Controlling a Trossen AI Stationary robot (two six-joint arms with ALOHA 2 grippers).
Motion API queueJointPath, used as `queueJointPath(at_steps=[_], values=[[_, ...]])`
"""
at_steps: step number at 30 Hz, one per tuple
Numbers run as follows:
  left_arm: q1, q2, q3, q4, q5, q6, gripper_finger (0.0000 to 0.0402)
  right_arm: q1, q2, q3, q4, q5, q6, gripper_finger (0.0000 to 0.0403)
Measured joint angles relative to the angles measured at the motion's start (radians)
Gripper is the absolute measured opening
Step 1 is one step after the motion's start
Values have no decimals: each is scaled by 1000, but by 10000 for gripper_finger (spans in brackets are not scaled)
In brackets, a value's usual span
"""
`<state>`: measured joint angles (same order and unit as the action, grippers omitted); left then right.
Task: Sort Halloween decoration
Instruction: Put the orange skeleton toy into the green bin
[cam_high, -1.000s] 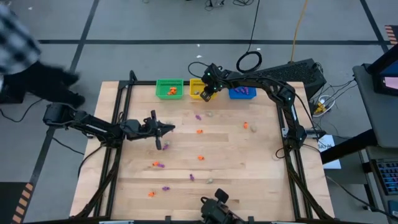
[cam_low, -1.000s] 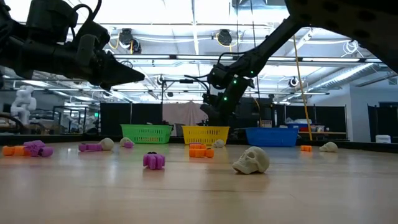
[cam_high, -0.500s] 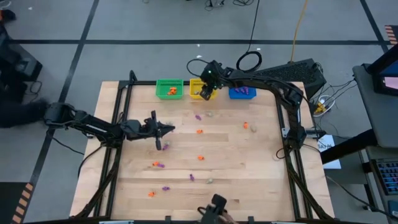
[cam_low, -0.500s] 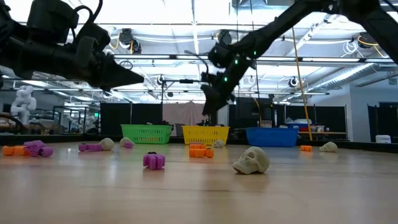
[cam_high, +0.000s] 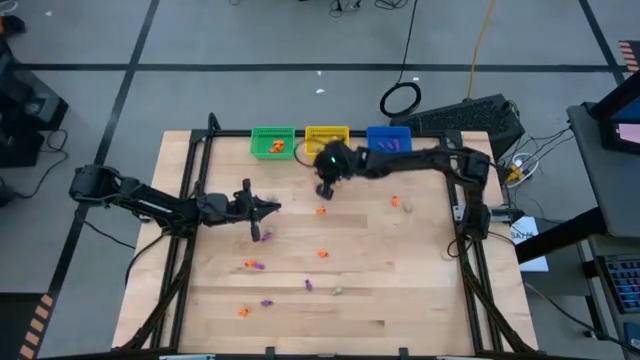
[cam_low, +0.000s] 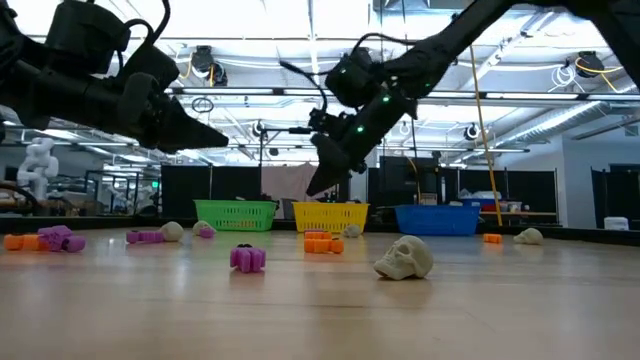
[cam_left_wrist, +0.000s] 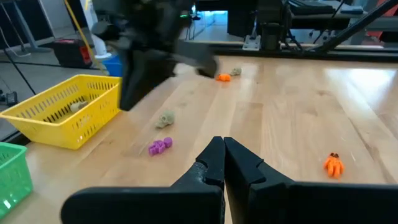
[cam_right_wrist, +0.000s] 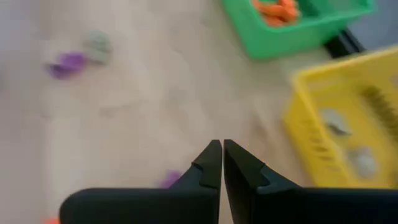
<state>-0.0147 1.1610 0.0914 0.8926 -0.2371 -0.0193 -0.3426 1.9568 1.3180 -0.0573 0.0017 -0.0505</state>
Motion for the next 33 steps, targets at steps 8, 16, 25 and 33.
queueJointPath(at_steps=[8, 16, 25, 33], values=[[0, 0, 0, -60, 1, -13, 1, 166, -98, -209, 186, 14, 94, 1], [-26, 0, 0, -108, 12, -49, 1, 339, -108, -236, 191, 56, 95, 1], [-171, 0, 121, -355, 47, -44, 1, 460, -116, -237, 230, 101, 23, 0], [-300, 0, 372, -925, 17, -129, 1, 481, -132, -395, 569, 102, 29, 0]])
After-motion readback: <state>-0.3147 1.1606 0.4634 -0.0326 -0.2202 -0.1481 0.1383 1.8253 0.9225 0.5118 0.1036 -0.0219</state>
